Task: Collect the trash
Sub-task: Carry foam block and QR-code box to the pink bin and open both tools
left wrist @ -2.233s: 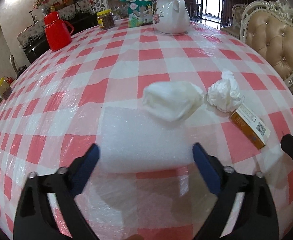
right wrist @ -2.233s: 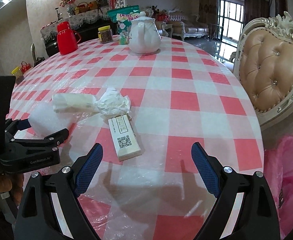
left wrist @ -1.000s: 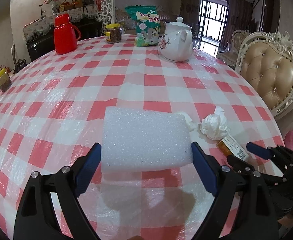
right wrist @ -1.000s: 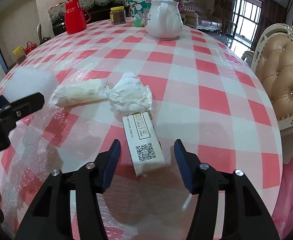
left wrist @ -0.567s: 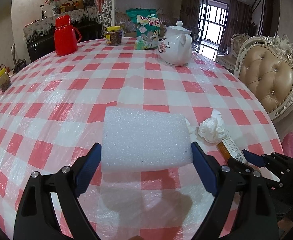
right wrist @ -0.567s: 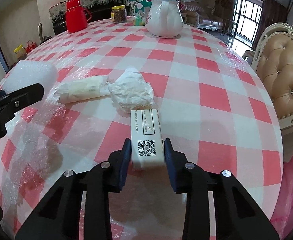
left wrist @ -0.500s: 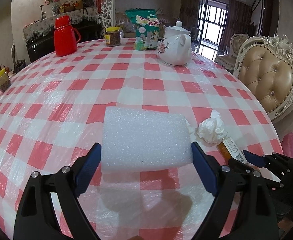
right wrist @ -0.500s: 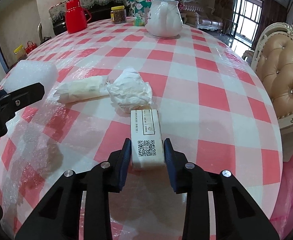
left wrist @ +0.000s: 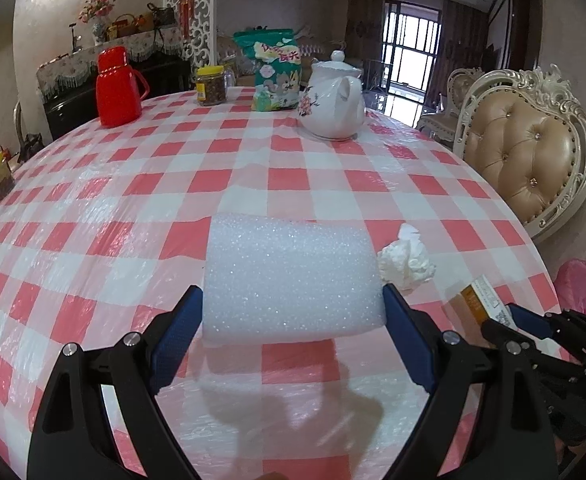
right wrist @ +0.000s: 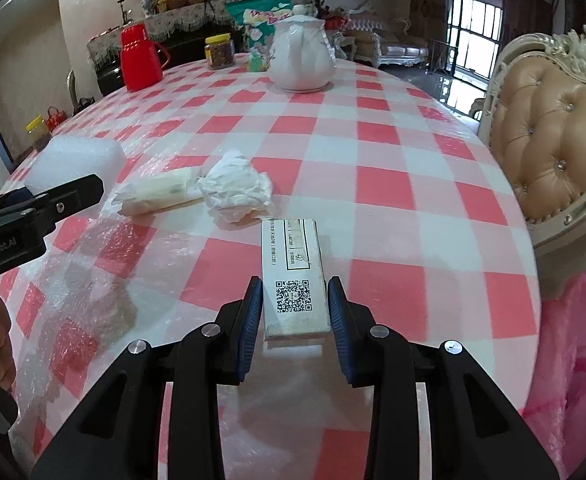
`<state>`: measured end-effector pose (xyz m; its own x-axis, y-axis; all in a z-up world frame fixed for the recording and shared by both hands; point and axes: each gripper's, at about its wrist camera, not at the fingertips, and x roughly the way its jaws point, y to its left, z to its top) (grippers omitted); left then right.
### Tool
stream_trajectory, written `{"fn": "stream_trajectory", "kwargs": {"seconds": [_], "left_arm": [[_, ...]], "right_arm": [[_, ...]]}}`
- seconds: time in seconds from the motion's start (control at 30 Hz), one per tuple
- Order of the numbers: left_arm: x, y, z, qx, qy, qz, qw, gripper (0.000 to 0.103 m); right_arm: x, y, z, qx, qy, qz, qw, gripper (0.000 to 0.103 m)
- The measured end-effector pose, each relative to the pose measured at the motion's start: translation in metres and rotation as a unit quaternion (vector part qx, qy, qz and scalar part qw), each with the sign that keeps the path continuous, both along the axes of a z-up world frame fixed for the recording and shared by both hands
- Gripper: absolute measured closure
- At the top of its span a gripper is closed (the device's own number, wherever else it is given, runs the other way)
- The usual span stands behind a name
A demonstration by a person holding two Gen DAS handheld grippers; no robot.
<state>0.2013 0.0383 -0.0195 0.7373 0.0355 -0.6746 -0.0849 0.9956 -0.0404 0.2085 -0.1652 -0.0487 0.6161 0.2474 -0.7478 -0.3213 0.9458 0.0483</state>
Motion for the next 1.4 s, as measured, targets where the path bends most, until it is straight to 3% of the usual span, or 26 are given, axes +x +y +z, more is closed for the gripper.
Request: {"fn": "stream_trajectory", "kwargs": {"seconds": [0.53,0.97,1.4], "left_arm": [[-0.006,-0.046,0.006,-0.009,-0.011,-0.070,0.9975,0.017],[-0.011,-0.117,0.015,-0.022,-0.016,-0.138,0.9901,0.017],[-0.011,-0.207,0.031,-0.037,-0.019,-0.208,0.9773,0.017]], "right_arm": [[-0.028,-0.062,0.022,0.011,-0.034,-0.057,0.998,0.070],[-0.049,-0.131,0.034,0.015,-0.053,-0.112,0.992,0.070],[-0.068,-0.206,0.036,0.026,-0.061,-0.165,0.984,0.070]]}}
